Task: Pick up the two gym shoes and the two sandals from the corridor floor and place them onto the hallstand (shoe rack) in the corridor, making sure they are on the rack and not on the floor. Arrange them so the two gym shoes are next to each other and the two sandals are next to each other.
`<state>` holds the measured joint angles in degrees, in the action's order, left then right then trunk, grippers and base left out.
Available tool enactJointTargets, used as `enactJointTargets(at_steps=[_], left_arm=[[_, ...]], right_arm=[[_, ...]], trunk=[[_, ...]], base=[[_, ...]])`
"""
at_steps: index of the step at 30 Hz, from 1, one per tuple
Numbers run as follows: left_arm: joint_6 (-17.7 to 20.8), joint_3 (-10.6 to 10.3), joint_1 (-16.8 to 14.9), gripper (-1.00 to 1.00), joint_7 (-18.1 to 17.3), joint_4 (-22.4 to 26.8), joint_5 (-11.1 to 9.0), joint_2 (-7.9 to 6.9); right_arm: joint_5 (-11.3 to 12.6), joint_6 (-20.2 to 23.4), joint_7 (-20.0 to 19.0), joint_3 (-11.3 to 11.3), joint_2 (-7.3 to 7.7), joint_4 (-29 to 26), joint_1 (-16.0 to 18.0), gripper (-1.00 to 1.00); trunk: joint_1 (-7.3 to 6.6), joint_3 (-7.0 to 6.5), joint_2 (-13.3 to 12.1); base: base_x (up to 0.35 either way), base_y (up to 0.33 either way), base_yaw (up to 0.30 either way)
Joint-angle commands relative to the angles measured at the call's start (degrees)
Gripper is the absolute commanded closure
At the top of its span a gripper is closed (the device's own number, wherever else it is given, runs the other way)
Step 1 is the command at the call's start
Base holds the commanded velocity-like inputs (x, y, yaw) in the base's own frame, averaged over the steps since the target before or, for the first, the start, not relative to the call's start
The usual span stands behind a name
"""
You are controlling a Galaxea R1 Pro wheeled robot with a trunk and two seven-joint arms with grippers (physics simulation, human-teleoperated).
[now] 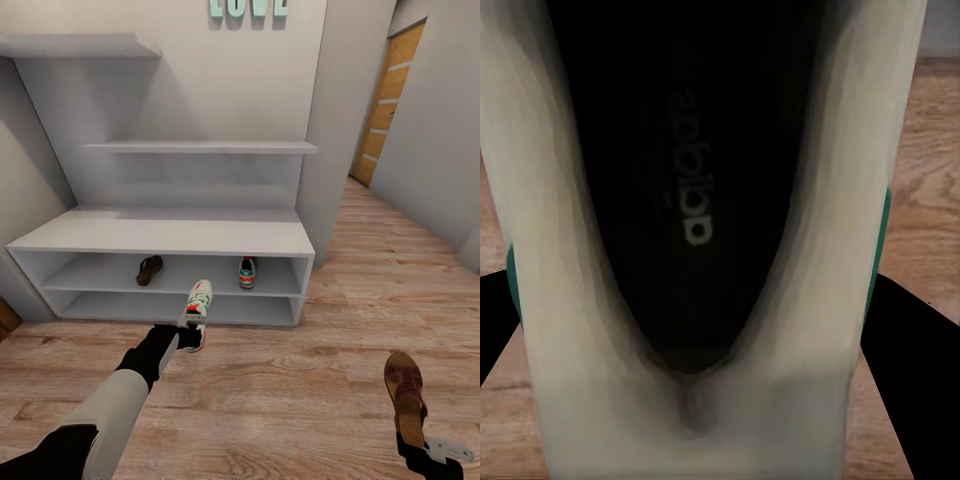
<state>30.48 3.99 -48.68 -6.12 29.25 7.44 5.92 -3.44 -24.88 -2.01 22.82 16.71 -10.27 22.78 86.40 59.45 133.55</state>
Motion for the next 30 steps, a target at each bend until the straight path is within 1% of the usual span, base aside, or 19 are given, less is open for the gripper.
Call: enactJointTargets(at_steps=[1, 9, 18, 24, 29, 30], left_arm=[[0.7, 0.4, -0.1, 1.00, -0.5, 0.1, 0.6, 0.07], [1.8, 0.4, -0.7, 1.00, -0.5, 0.2, 0.6, 0.06], [5.1, 0.4, -2.6, 1.00, -0.5, 0.6, 0.6, 0.26], [5.8, 0.4, -3.1, 1.00, -0.5, 1.0, 0.6, 0.17], [5.8, 0.4, -3.1, 1.00, -0.5, 1.1, 0.6, 0.07], [5.8, 0.4, -3.1, 1.00, -0.5, 1.1, 0.6, 0.07]], right_arm=[[-0.2, -0.2, -0.3, 0.5, -0.01, 0.1, 0.0, 1.00], [-0.2, -0.2, -0.3, 0.5, -0.01, 0.1, 0.0, 1.00], [-0.2, -0.2, -0.3, 0.5, -0.01, 0.1, 0.0, 1.00], [-0.2, -0.2, -0.3, 0.5, -0.01, 0.1, 0.1, 1.00], [-0.2, -0.2, -0.3, 0.5, -0.01, 0.0, 0.1, 1.00], [-0.2, -0.2, -0.3, 0.5, -0.01, 0.0, 0.1, 1.00]], trunk=[[0.21, 0.29, 0.4], [1.97, 2.35, 3.6], [3.95, 4.78, 7.3], [5.26, 6.40, 9.7], [5.40, 7.88, 9.8], [5.40, 7.91, 9.8]], base=[[0.000, 0.000, 0.000], [0.000, 0.000, 0.000], [0.000, 0.000, 0.000], [0.000, 0.000, 0.000], [0.000, 0.000, 0.000], [0.000, 0.000, 0.000]])
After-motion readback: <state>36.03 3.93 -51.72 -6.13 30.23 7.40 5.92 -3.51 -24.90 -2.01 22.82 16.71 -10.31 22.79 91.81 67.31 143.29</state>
